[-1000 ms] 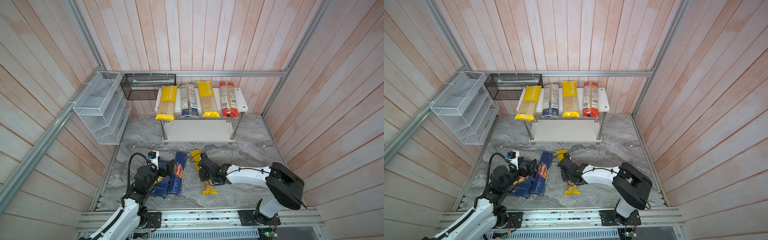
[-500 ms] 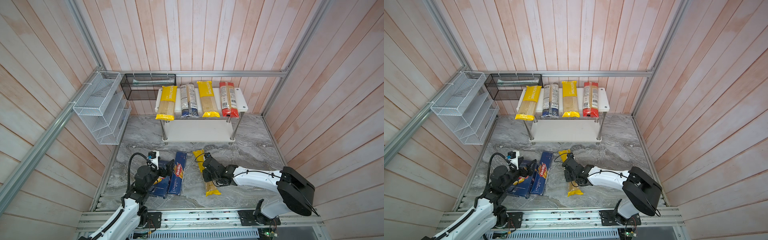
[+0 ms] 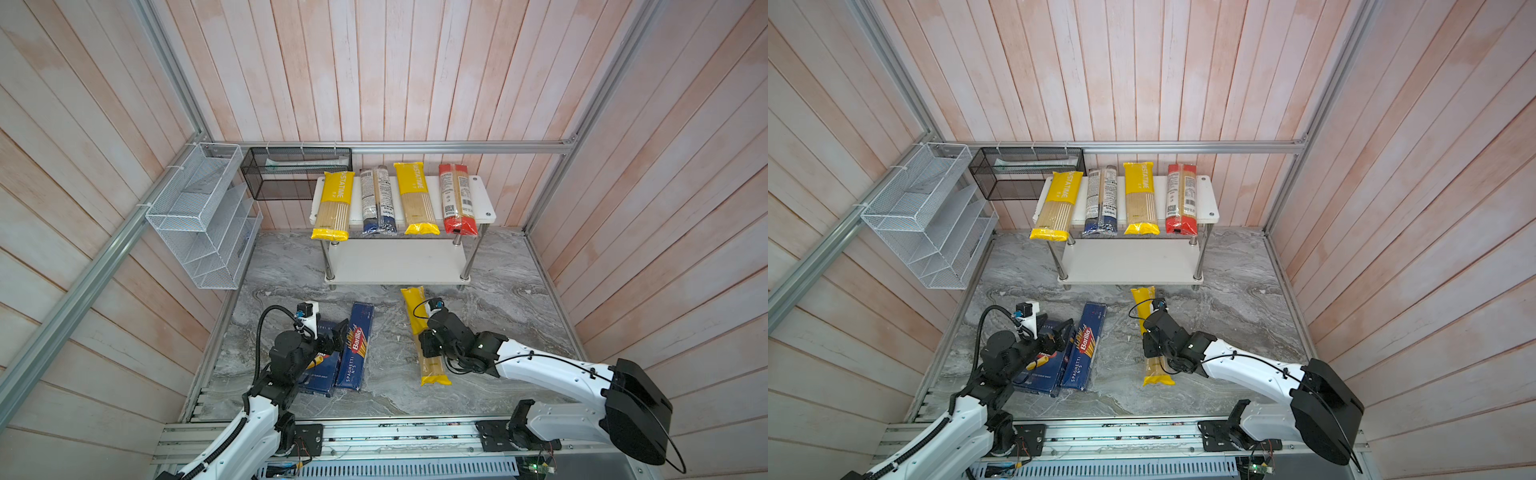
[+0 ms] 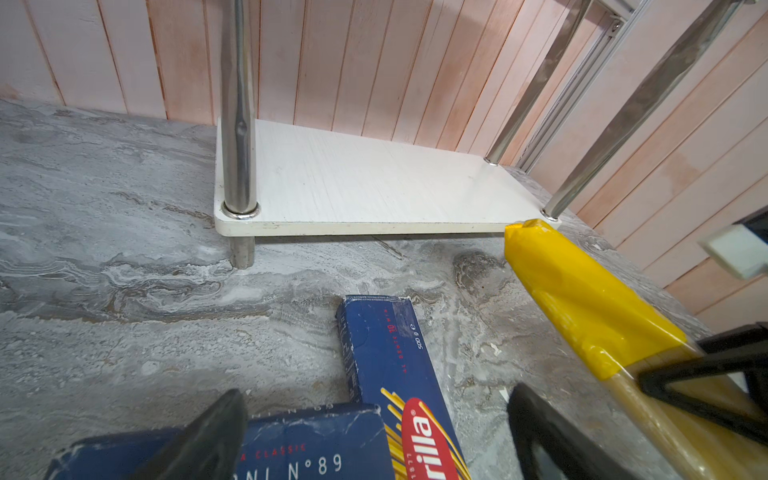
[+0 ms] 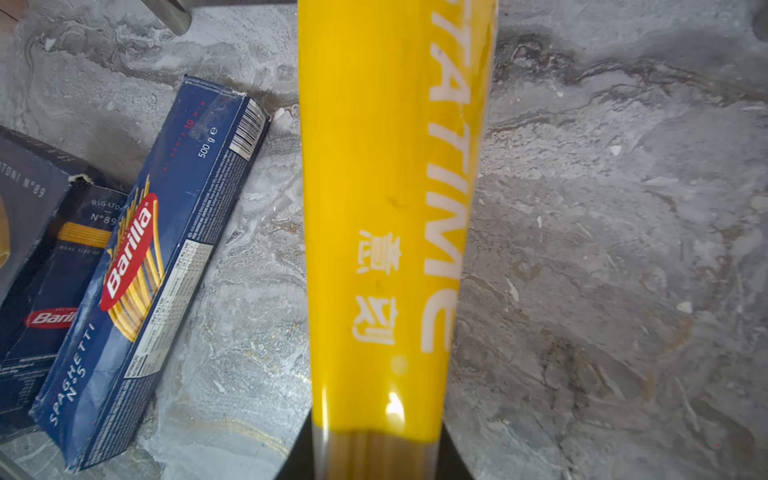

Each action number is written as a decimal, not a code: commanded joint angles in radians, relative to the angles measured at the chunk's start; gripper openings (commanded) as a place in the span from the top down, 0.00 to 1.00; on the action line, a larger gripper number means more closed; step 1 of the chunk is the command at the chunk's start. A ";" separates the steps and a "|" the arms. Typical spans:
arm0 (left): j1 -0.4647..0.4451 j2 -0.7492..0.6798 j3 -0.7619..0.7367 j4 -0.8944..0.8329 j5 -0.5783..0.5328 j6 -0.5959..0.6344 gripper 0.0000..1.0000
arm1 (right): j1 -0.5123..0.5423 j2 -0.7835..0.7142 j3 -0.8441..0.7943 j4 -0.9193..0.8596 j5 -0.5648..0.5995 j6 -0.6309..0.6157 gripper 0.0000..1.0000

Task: Place and organize the pasta boxes and bags onto the shelf
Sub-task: 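Carry the hanging yellow bag with the right gripper toward the shelf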

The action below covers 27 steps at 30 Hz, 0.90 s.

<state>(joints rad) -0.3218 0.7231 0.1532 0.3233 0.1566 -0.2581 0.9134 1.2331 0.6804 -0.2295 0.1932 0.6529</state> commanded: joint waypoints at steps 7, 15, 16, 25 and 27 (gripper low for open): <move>-0.002 0.006 0.027 0.026 0.013 -0.001 0.00 | -0.048 -0.082 -0.006 0.066 0.048 0.003 0.91; -0.002 0.008 0.027 0.027 0.015 -0.001 0.00 | -0.097 -0.084 0.026 0.032 0.029 -0.034 0.91; -0.002 0.009 0.028 0.026 0.014 -0.002 0.00 | -0.101 -0.080 0.033 0.026 0.029 -0.041 0.91; -0.002 0.013 0.031 0.026 0.018 -0.003 0.00 | -0.182 -0.049 0.086 -0.013 -0.008 -0.109 0.91; -0.002 0.014 0.029 0.027 0.018 -0.002 0.00 | -0.199 -0.039 0.106 -0.031 -0.012 -0.131 0.91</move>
<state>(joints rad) -0.3218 0.7380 0.1562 0.3302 0.1604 -0.2581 0.7319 1.1965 0.7048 -0.3069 0.1795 0.5682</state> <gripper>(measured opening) 0.997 0.232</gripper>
